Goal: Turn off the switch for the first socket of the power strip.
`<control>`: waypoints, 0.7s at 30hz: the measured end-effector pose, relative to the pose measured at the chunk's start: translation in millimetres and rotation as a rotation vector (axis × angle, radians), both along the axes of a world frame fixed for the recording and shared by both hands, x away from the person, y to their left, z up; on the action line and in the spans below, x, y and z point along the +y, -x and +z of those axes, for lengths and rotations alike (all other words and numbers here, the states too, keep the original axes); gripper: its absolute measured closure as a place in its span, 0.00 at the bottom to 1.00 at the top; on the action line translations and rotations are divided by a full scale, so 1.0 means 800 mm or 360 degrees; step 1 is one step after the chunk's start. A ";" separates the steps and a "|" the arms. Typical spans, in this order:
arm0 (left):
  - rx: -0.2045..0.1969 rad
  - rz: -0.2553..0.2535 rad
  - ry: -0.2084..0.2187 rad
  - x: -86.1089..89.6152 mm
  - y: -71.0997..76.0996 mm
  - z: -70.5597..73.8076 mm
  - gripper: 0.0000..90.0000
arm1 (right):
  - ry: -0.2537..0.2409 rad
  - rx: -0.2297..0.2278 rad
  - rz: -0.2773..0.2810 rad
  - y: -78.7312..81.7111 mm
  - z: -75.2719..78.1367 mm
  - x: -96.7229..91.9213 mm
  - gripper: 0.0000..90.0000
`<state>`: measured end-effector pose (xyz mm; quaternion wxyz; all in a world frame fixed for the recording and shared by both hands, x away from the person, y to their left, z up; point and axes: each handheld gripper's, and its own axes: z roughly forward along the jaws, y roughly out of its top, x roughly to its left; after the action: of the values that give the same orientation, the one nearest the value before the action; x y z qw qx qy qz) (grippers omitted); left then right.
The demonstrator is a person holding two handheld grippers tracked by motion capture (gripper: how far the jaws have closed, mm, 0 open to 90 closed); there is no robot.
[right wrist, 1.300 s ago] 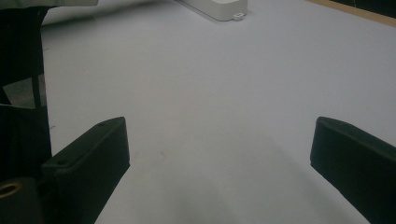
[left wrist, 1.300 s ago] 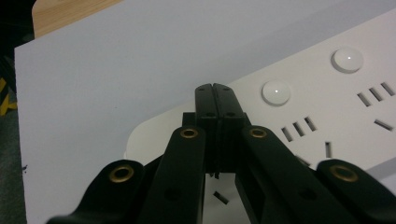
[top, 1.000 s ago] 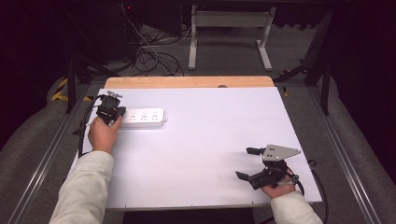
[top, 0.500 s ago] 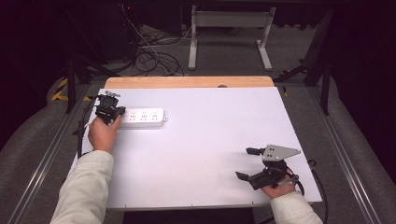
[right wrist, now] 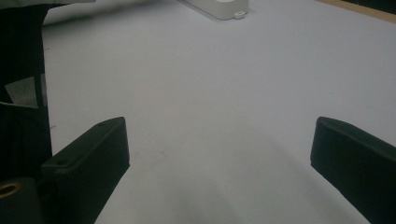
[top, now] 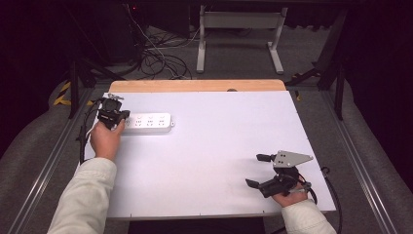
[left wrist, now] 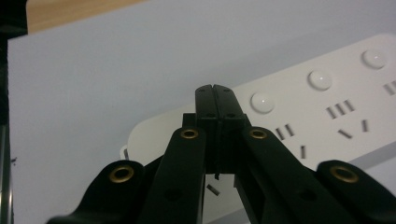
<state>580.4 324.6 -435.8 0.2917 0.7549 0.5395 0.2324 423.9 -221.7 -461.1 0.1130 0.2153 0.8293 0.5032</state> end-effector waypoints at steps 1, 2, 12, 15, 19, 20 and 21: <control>-0.0027 -0.0008 0.0007 0.000 0.002 0.006 1.00 | 0.0001 -0.0001 -0.0001 0.000 0.000 0.000 0.06; -0.0047 -0.0014 0.0012 0.000 0.004 0.011 1.00 | 0.0001 -0.0001 -0.0001 0.000 0.000 0.000 0.06; -0.0123 -0.0079 0.0096 -0.003 0.028 0.041 0.82 | 0.0000 -0.0012 -0.0010 0.002 0.001 0.000 0.06; -0.0160 -0.0141 0.0069 -0.009 0.038 0.049 0.74 | -0.0001 -0.0010 -0.0012 0.001 0.001 0.000 0.06; -0.0204 -0.0202 0.0125 -0.014 0.051 0.059 0.69 | -0.0004 -0.0014 -0.0010 0.002 0.001 0.000 0.06; -0.0209 -0.0222 0.0152 -0.016 0.054 0.061 0.66 | -0.0003 -0.0016 -0.0010 0.002 0.001 0.000 0.06; -0.0213 -0.0243 0.0160 -0.017 0.058 0.064 0.64 | -0.0001 -0.0018 -0.0010 0.002 0.001 -0.001 0.06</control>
<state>534.4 310.8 -385.0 0.3816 0.7609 0.4707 0.2321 422.1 -222.2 -459.9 0.1193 0.2151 0.8278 0.5042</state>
